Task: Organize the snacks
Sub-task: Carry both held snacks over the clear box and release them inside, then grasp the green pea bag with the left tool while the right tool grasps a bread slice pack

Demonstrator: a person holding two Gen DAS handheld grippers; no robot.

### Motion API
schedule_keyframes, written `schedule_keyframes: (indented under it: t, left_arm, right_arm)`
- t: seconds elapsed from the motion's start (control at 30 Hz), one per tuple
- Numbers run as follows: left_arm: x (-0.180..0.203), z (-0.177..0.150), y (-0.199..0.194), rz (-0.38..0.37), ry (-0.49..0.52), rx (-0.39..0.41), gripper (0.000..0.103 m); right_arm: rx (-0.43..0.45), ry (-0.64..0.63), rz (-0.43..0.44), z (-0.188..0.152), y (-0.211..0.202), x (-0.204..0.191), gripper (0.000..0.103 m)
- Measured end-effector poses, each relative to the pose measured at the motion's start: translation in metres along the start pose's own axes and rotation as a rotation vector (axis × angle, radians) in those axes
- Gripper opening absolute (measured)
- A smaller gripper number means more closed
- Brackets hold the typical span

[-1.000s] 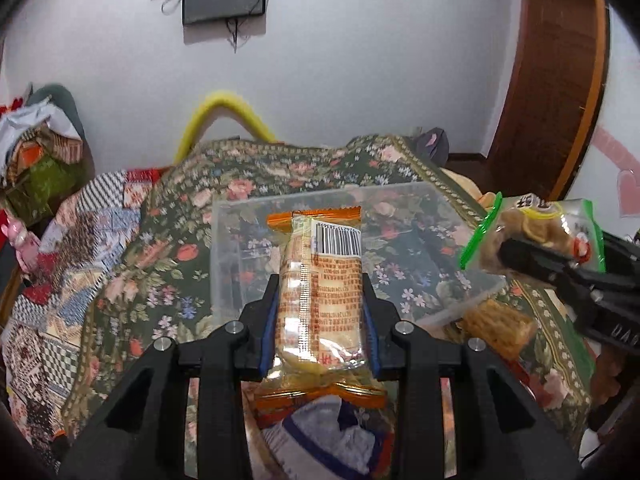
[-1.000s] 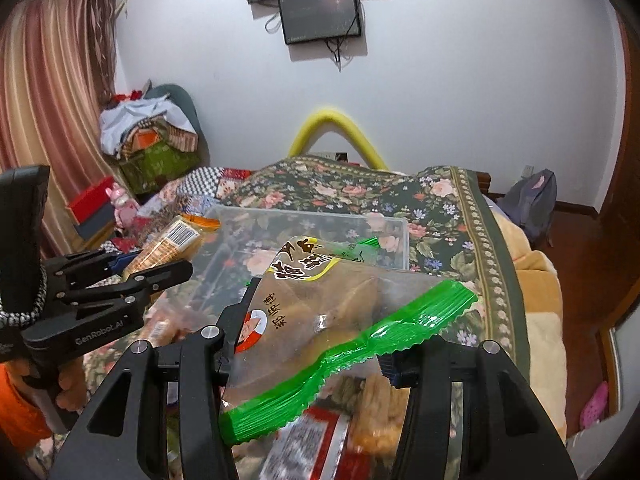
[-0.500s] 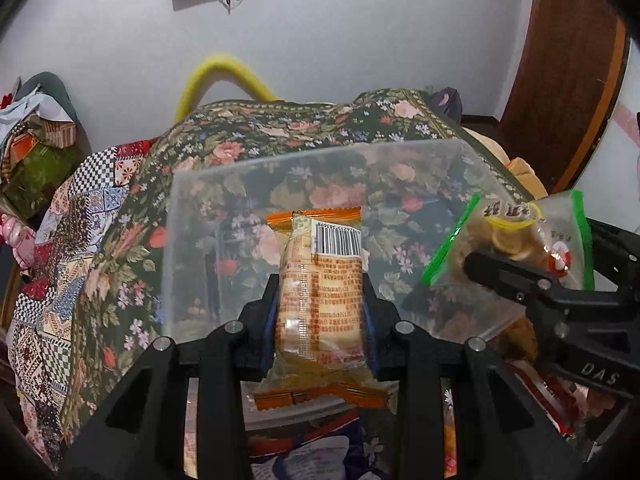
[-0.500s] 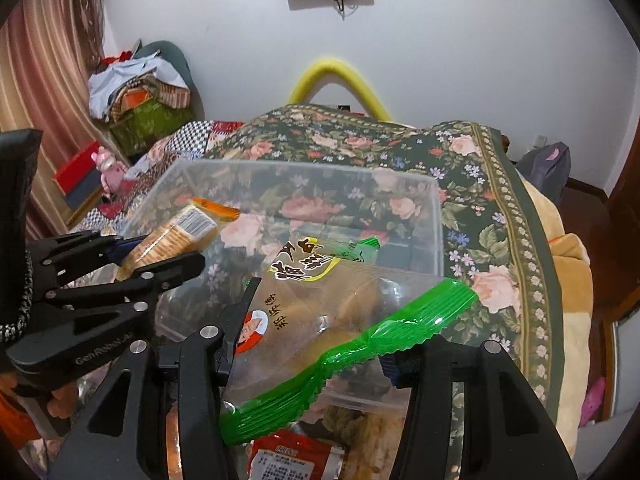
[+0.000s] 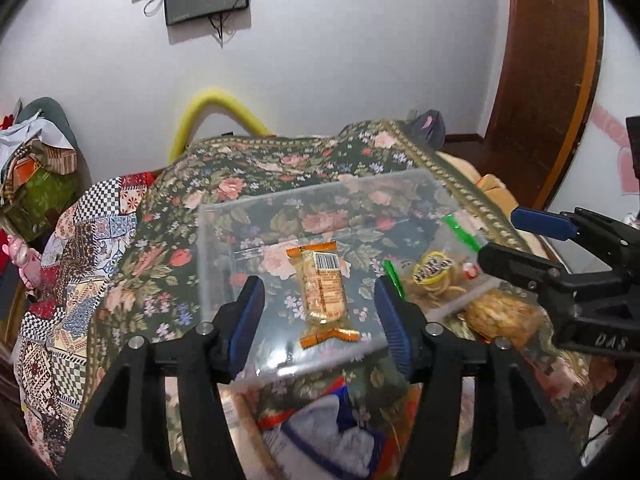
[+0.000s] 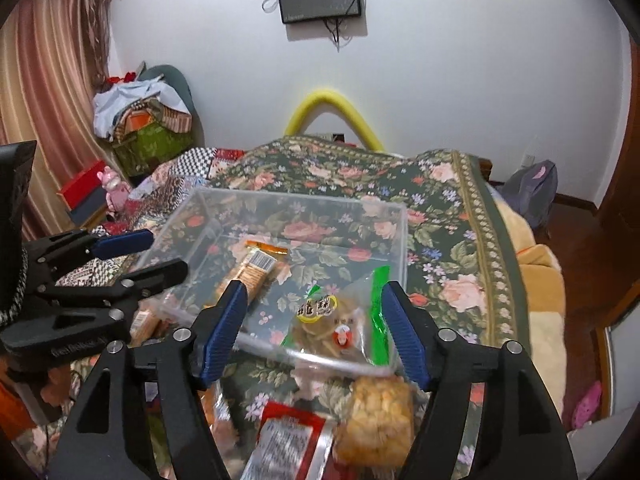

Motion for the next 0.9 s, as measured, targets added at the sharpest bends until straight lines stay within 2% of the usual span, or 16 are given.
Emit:
schedule_keyframes:
  t: [0.23,0.47,0.7,0.9]
  left_arm:
    - [-0.006,-0.024,-0.05,-0.002,-0.022,0.018,0.062]
    - [-0.014,-0.078,-0.077,0.001,-0.06,-0.031,0.063]
    - [-0.019,-0.133,-0.097,-0.005,-0.093,-0.068,0.063]
    - [-0.017,-0.171,-0.112,-0.03,-0.094,-0.088,0.063]
  right_arm:
    - [0.045,0.004,0.012,-0.011,-0.04,-0.002,0.07]
    - [0.044,0.005,0.013,-0.043,-0.067,-0.011,0.074]
    - [0.016,0.018,0.042,-0.072,-0.083,-0.03,0.074]
    - [-0.039,0.0,0.065,-0.098,-0.082,-0.066,0.074]
Point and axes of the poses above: each gripper's, at about its wrist camera, not at the fingertips, and y roughly the way its jaws point, x to its right, z to its top, the point moved 8 cm from there along y, roughly the way its jaws point, and after that the axes turned 13 degrees about -z, right-handed, at the moved point
